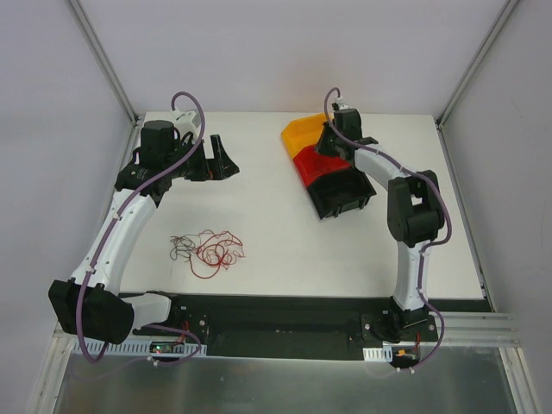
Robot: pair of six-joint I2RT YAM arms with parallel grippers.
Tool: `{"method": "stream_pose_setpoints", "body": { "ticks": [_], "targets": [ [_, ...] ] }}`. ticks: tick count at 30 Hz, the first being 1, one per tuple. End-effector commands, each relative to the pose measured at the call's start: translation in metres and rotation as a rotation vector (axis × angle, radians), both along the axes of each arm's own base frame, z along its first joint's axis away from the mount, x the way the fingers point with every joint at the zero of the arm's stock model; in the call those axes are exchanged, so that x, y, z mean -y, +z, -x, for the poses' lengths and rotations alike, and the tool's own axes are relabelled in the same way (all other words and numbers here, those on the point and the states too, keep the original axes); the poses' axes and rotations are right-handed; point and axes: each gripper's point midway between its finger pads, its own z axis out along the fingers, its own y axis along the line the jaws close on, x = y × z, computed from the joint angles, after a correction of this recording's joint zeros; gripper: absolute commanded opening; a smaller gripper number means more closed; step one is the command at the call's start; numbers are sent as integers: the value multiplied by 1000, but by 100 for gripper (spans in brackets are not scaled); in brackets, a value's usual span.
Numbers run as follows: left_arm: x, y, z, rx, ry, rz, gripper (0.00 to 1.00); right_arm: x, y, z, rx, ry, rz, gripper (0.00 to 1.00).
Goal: Untangle the cables
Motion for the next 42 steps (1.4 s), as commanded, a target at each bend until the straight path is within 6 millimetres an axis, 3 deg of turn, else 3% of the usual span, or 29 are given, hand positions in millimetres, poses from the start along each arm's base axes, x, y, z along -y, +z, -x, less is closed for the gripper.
{"method": "stream_pose_setpoints", "body": {
  "ticks": [1,5,9,14,20,26,29,37,39,41,42],
  "targets": [
    [2,6,-2,20,-8,27,92,15,22,-40,154,-67,-41,1],
    [2,4,-3,14,-9,27,92,30,9,-51,155,-118,-16,1],
    [2,4,-3,15,-8,26,92,33,25,-33,130,-98,-47,1],
    [3,7,-2,18,-16,36,92,25,43,-2,71,-71,-129,25],
    [3,8,-1,25,-20,37,93,3,44,10,1,-64,-276,53],
    [7,9,2,31,-53,49,99,-17,24,14,-60,-69,-315,59],
    [8,9,2,36,-59,52,99,-23,19,13,-58,-71,-326,56],
    [8,11,2,42,-60,54,99,-30,9,7,-81,-89,-361,31],
    [8,11,2,43,-60,54,99,-32,9,6,-81,-92,-381,22],
    [8,11,3,45,-61,55,99,-31,10,3,-72,-97,-389,0],
    [8,12,3,46,-61,55,99,-30,10,2,-65,-102,-389,0]
  ]
}}
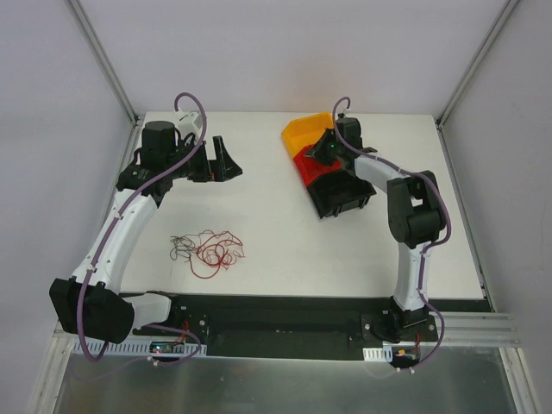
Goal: Untangle the cables
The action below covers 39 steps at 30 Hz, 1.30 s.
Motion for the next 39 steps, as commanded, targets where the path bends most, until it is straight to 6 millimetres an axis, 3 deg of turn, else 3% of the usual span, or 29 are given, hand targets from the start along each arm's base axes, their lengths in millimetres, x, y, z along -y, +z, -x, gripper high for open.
{"method": "stream_pose_setpoints", "body": {
  "ticks": [1,7,12,16,24,30,32,39],
  "targets": [
    [0,11,-1,46,-10,23,99,-2,19,-14,75,-19,-60,0],
    [1,14,1,52,-17,31,99,20,19,-40,202,-107,-146,0],
    [1,13,0,52,-15,30,99,45,7,-57,278,-201,-145,0],
    [1,14,1,55,-19,34,99,60,-3,-59,278,-234,-116,0],
    [2,17,3,61,-25,43,99,73,-27,-39,197,-150,130,0],
    [3,19,4,64,-27,49,99,62,-38,-25,115,-8,298,0],
    [3,17,3,62,-27,46,98,53,-40,-21,86,40,284,2],
    [2,15,2,60,-20,43,98,33,-13,-16,50,95,183,24]
  ]
}}
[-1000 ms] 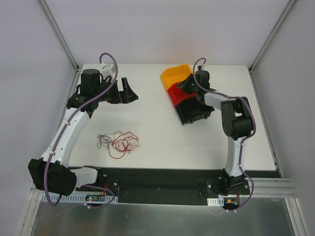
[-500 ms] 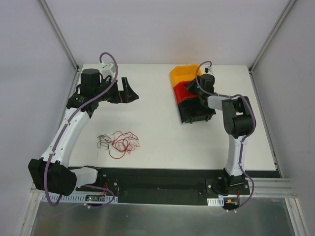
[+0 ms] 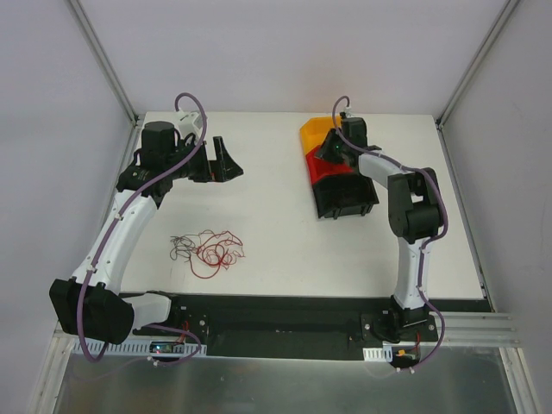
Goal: Untangle the cables
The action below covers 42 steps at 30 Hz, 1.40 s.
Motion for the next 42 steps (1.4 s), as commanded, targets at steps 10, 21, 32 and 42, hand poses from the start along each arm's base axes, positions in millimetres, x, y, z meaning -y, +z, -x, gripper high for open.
{"method": "stream_pose_setpoints", "body": {
  "ticks": [10,21,32,42],
  "targets": [
    [-3,14,1,55,5,22,99,24,77,39,-65,10,162,74],
    [-27,21,-4,107,157,-39,98,-108,103,157,143,409,147,85],
    [-76,-45,58,-37,475,-53,93,-246,54,267,97,817,-155,61],
    [-63,-100,96,-238,450,9,88,-263,26,285,18,837,-224,46]
  ]
}}
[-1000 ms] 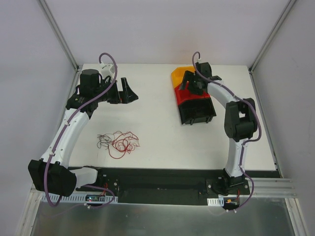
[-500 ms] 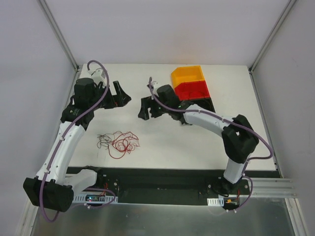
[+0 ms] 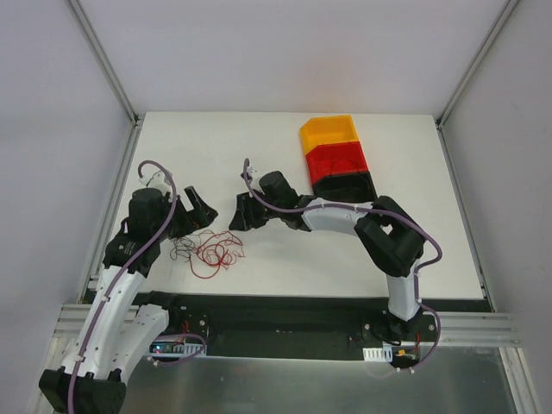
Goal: Untangle the cables
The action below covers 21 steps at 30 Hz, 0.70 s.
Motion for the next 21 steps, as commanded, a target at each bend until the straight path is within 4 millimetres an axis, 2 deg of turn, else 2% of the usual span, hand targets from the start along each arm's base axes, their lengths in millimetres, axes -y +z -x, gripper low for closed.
{"method": "stream_pose_setpoints", "body": {
  "ticks": [1,5,10,13,17,21],
  "targets": [
    [9,-28,8,-145,24,84,88,-21,13,9,-18,41,-108,45],
    [18,-38,8,-223,12,129,89,-29,11,17,-42,57,-116,41],
    [17,-49,7,-260,18,122,89,-31,1,29,-54,82,-93,39],
    [21,-54,10,-278,-3,128,89,-24,0,26,-41,48,-71,26],
    [25,-68,8,-307,-26,140,88,-10,10,21,-32,2,-68,1],
    [33,-93,3,-372,-54,159,82,6,35,27,-21,5,-111,1]
  ]
}}
